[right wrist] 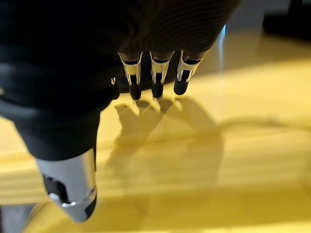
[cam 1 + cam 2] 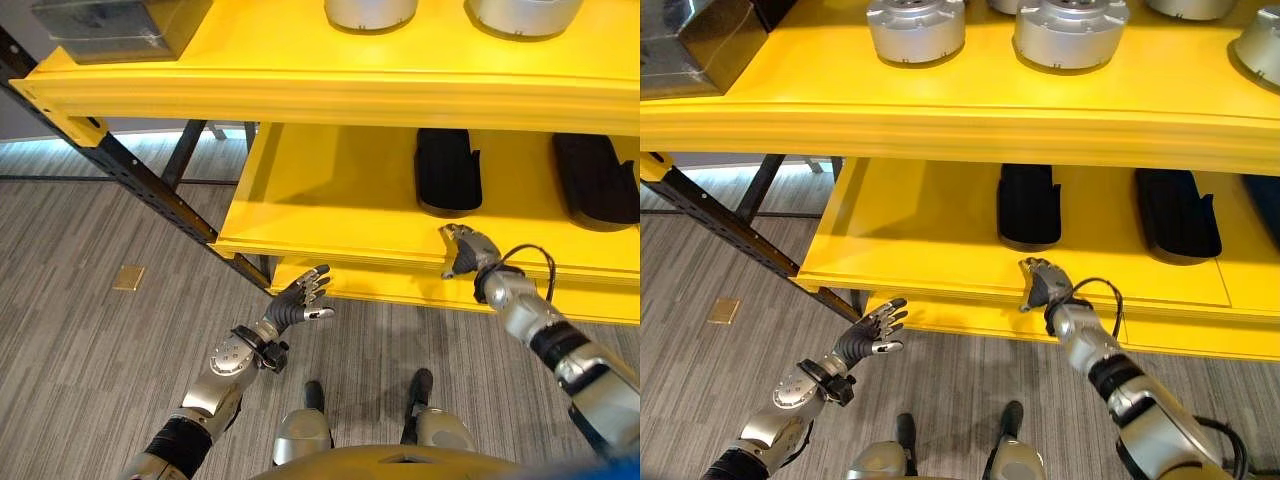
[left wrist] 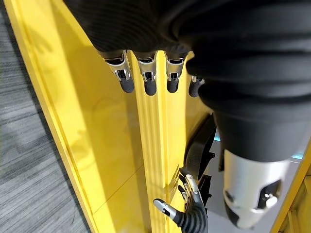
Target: Move parts from the plastic box to the shelf.
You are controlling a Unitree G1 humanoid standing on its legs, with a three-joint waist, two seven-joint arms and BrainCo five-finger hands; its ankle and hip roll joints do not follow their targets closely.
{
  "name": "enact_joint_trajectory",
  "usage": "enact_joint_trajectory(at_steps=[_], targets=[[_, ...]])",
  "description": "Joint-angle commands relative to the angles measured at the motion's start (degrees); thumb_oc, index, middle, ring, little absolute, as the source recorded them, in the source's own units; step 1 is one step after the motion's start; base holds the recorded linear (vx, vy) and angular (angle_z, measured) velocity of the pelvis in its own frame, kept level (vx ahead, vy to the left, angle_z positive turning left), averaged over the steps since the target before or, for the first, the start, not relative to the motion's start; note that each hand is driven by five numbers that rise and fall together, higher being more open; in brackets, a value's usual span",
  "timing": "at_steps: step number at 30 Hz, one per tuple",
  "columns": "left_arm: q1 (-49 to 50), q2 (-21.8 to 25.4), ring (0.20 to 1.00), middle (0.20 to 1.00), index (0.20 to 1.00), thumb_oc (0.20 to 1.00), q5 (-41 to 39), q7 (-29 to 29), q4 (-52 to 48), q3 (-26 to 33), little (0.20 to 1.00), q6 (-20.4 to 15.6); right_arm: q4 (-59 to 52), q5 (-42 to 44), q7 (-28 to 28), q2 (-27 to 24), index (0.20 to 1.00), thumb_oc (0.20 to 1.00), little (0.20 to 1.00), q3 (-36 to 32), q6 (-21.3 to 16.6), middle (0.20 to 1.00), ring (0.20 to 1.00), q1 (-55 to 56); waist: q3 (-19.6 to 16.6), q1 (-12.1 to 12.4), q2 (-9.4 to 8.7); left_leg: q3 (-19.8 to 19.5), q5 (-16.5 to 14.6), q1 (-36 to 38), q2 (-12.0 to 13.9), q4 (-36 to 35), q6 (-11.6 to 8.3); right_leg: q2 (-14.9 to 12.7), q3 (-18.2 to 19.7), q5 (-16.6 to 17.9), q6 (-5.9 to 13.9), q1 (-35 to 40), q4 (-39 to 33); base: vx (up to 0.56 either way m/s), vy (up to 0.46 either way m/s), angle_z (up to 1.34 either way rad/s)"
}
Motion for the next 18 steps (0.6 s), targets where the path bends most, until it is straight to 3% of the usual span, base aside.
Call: enact_joint_trajectory(at_steps=[1,3,5,12,13,18], targets=[[0.3,-0.1,1.0,1.0,1.0,1.0,1.2,1.0,-3.6,3.0,1.0,-4.4,-3.3,4.5,6.5,1.7,1.0,1.0,1.0,3.7,1.8,1.0,1.0,7.4,2.0,-0.6,-2.63,1.4,3.8,-2.4,0.0,1.4,0.97,-3.0,2.3,-4.3,3.24,0.6,7.9,-0.04,0.057,-0.05],[1.1,-0.1,1.0,1.0,1.0,1.0,1.4,1.4,-4.1,3.6,1.0,-4.7,-7.0,5.8,7.8,1.3,1.0,1.0,1.0,2.8,2.4,1.0,1.0,10.5,1.8,-1.3,-3.2,1.7,3.6,-2.0,-0.2,1.1,1.09,-2.9,2.8,-4.3,3.48,1.0,7.5,-0.04,0.053,-0.01],[2.2,-0.2,1.0,1.0,1.0,1.0,1.9,1.8,-4.5,4.2,1.0,-4.9,-12.2,9.8,12.5,0.4,1.0,1.0,1.0,1.7,1.7,1.0,1.0,14.3,1.0,-2.3,-4.12,2.1,3.4,-1.6,-0.4,0.8,1.09,-2.6,3.1,-3.9,3.75,1.4,6.7,-0.04,0.068,-0.01],[2.4,-0.2,1.0,1.0,1.0,1.0,1.9,2.0,-4.5,4.2,1.0,-5.1,-13.5,9.8,13.7,0.2,1.0,1.0,1.0,1.2,1.7,1.0,1.0,15.1,0.5,-2.4,-4.35,2.3,3.5,-1.7,-0.4,0.7,1.17,-2.5,3.3,-3.6,3.73,1.3,6.3,-0.01,0.048,-0.02],[3.9,0.1,1.0,1.0,1.0,1.0,2.3,2.6,-4.8,4.1,1.0,-5.4,-20.9,15.9,21.5,-3.0,1.0,1.0,1.0,-1.0,1.0,1.0,1.0,18.1,-2.4,-3.2,-6.56,2.8,2.7,-0.3,-1.4,0.4,1.55,-2.4,3.9,-2.1,4.61,3.3,3.6,-0.03,0.315,0.0],[4.1,0.1,1.0,1.0,1.0,1.0,2.2,2.3,-4.7,3.9,1.0,-5.5,-21.5,18.4,21.6,-3.4,1.0,1.0,1.0,-1.9,1.7,1.0,1.0,18.4,-3.1,-3.2,-6.99,3.0,2.4,0.0,-1.7,0.4,1.67,-2.5,3.9,-1.6,4.92,3.6,3.0,-0.01,0.104,-0.09]])
